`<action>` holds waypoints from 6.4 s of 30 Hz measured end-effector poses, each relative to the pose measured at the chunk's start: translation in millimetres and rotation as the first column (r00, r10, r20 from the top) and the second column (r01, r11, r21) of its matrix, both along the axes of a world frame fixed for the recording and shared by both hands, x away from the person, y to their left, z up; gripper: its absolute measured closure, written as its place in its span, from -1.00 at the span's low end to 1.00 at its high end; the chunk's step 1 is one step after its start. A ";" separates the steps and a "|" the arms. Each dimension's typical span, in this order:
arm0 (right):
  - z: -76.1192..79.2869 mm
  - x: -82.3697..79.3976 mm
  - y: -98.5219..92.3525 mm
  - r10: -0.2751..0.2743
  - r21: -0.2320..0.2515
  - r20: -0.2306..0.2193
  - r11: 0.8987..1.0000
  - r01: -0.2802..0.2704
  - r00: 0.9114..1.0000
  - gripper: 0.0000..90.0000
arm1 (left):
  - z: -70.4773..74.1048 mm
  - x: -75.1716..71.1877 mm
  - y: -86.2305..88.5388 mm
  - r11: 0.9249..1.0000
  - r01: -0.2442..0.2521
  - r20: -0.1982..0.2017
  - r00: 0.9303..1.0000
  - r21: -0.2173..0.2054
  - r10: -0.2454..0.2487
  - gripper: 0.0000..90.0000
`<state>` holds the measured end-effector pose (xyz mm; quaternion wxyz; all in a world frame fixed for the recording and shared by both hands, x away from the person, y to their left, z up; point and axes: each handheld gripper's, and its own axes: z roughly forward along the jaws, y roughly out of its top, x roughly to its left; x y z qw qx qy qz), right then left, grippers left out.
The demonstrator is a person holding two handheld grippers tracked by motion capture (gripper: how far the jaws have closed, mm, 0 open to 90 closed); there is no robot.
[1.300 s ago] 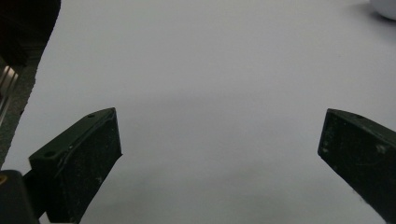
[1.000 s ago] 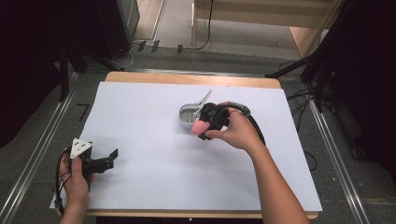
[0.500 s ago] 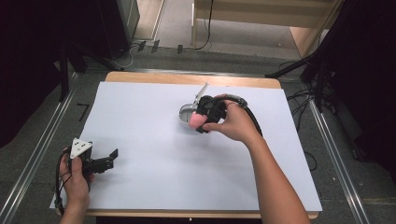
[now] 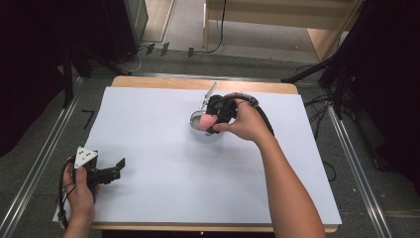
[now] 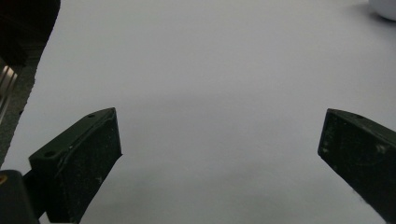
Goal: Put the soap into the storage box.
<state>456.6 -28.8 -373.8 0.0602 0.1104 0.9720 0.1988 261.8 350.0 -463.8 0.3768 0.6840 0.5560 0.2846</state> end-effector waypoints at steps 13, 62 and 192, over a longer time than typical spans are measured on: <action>-5.9 15.1 4.1 0.021 -0.017 0.011 1.000 -0.021 1.000 -0.14 | 0.1 0.0 0.3 1.000 0.002 -0.001 1.000 -0.002 -0.002 -1.00; -6.4 15.7 3.4 -0.072 0.023 -0.005 0.997 0.073 0.997 -0.33 | -0.1 0.3 0.4 1.000 0.002 0.000 1.000 -0.004 -0.002 -1.00; -98.5 -152.5 -233.5 -0.446 0.491 -0.048 0.769 0.410 0.894 -0.51 | -0.1 -1.0 -2.2 1.000 -0.002 0.008 1.000 0.019 0.002 -1.00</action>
